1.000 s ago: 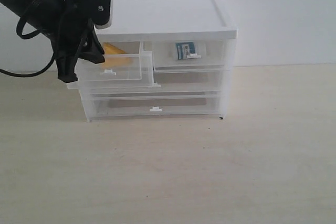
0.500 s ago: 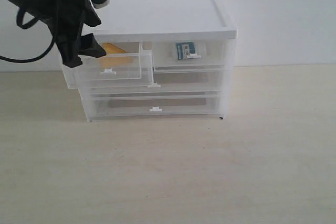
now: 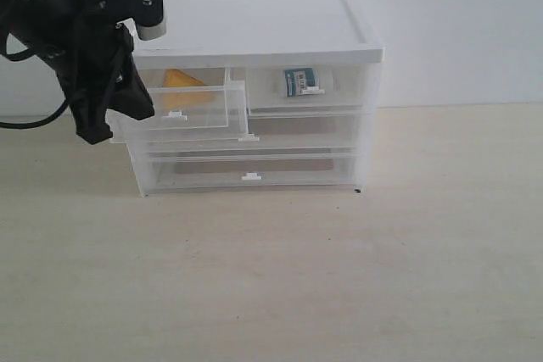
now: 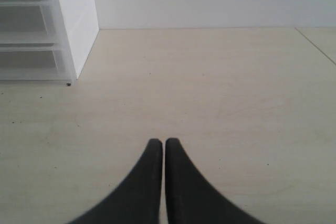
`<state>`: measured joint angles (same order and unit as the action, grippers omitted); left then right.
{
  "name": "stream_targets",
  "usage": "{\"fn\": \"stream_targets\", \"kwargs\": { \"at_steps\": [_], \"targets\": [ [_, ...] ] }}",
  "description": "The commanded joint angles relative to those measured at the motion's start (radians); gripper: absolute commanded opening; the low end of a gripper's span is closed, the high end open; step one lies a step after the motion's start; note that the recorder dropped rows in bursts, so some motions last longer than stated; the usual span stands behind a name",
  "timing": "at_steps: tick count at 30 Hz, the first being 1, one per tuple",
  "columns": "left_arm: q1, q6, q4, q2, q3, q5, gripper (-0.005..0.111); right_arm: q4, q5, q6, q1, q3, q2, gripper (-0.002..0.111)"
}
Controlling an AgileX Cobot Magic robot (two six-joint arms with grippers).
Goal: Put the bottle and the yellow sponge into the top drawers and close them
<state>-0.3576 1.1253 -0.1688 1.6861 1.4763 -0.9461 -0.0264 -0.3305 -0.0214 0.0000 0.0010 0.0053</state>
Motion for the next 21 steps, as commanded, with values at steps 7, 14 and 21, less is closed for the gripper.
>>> {"fn": "stream_targets", "kwargs": {
  "at_steps": [7, 14, 21],
  "targets": [
    [-0.001, -0.006, -0.006, 0.049, -0.003, 0.213, 0.004, 0.002, 0.009, -0.002, 0.000, -0.001, -0.005, 0.000],
    [-0.001, -0.004, 0.038, 0.107, -0.003, 0.350, 0.004, 0.002, 0.009, -0.002, 0.000, -0.001, -0.005, 0.000],
    [-0.001, -0.012, 0.038, 0.136, -0.003, 0.558, 0.004, 0.002, 0.009, -0.002, 0.000, -0.001, -0.005, 0.000]
  ]
}}
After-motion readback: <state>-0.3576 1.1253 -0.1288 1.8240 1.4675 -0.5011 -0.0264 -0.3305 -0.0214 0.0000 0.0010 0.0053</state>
